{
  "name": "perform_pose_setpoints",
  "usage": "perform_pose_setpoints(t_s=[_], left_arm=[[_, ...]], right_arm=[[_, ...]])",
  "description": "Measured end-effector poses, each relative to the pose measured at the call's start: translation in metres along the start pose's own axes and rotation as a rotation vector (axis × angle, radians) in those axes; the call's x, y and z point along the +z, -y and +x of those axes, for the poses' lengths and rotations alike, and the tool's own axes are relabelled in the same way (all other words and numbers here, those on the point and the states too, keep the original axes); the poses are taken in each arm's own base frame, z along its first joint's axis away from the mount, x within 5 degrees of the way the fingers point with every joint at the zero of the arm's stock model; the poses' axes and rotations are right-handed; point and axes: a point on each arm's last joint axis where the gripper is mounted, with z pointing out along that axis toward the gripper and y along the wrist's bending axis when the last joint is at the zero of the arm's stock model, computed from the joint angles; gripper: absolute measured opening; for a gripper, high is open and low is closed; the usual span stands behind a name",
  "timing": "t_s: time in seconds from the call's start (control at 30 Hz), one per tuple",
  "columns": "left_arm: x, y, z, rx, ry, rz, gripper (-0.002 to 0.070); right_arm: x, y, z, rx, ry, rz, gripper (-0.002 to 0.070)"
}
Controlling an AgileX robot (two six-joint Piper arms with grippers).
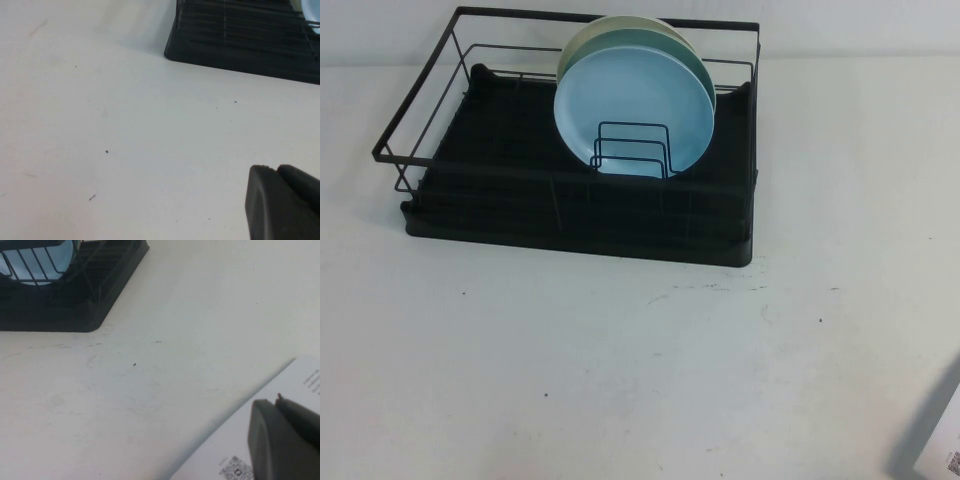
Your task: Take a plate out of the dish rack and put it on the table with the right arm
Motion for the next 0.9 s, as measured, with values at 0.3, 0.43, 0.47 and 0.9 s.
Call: perform_pose_setpoints(t_s=[0.3,0.43,0.47,0.9], left_arm=[[0.0,0.0,0.0,0.0,0.0,0.0,-0.0004],[0.0,0.0,0.0,0.0,0.0,0.0,-0.0004],[0.0,0.0,0.0,0.0,0.0,0.0,-0.0004],[0.0,0.0,0.0,0.0,0.0,0.0,-0.0004]], right_arm=[[0.0,-0.005,-0.005,0.199,0.05,-0.064,-0.002],[-0.001,-0.007,-0.011,0.344,0.106,-0.097,-0.002],[-0.001,-0.007,-0.011,0.358,0.11,-0.1,-0.002],[-0.002,-0.01,-0.017,0.576,0.149,-0.157,-0.002]])
